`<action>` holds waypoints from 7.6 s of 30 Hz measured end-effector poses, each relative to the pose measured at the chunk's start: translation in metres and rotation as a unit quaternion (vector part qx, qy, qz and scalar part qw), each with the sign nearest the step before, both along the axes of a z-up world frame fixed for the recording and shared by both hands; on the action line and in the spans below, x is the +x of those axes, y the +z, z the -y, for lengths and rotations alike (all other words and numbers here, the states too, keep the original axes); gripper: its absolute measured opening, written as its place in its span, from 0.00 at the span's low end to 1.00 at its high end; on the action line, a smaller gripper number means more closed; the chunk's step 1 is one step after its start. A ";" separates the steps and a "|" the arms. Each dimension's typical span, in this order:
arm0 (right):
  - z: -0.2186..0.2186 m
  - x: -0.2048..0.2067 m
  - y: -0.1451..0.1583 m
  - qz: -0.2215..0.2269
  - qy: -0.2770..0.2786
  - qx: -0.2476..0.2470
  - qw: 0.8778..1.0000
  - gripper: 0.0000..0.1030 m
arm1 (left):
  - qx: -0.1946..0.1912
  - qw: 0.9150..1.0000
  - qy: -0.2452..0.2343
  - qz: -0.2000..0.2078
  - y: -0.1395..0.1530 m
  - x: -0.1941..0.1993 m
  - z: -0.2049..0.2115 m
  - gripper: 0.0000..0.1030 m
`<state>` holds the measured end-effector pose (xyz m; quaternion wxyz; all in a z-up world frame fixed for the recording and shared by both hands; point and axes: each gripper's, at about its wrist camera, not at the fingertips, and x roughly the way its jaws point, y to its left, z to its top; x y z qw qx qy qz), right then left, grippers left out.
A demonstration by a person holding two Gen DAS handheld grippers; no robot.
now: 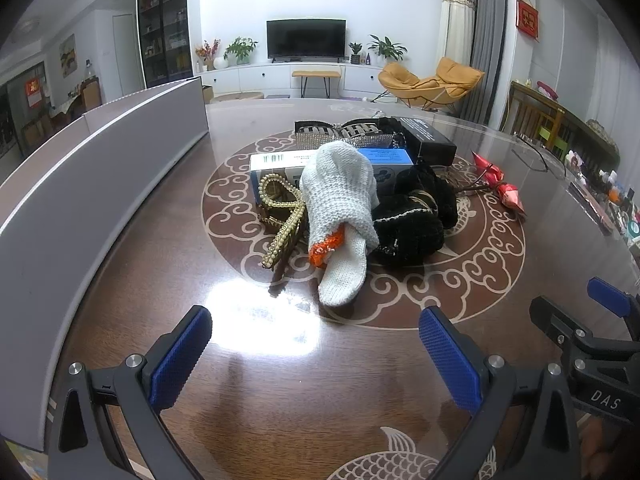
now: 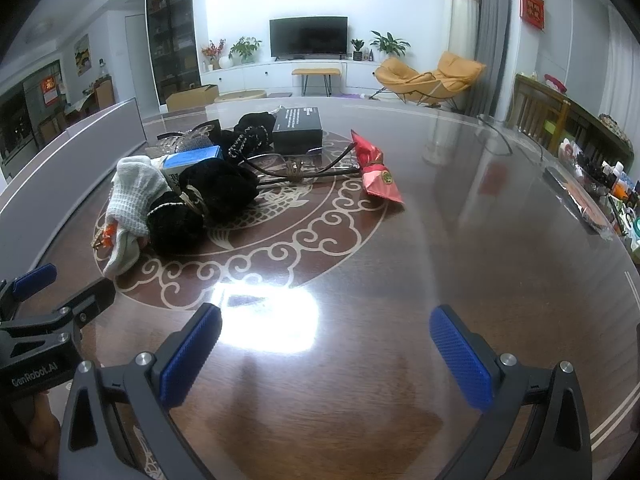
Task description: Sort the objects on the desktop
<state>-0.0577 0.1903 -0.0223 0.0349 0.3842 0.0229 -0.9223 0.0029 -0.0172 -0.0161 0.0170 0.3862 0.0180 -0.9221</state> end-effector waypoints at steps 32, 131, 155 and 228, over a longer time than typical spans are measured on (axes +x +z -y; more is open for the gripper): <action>0.000 -0.004 -0.006 0.015 -0.001 -0.004 1.000 1.00 | 0.000 1.000 -0.001 0.001 0.000 0.000 0.000 1.00; -0.002 -0.016 -0.022 0.072 0.001 -0.014 0.997 1.00 | -0.018 0.983 -0.088 0.157 -0.012 -0.065 0.038 1.00; -0.002 -0.016 -0.022 0.072 0.001 -0.015 0.997 1.00 | -0.021 0.980 -0.095 0.174 -0.006 -0.153 0.000 1.00; -0.002 -0.016 -0.021 0.072 0.001 -0.016 0.997 1.00 | -0.014 0.994 -0.048 0.100 -0.002 -0.018 0.068 0.69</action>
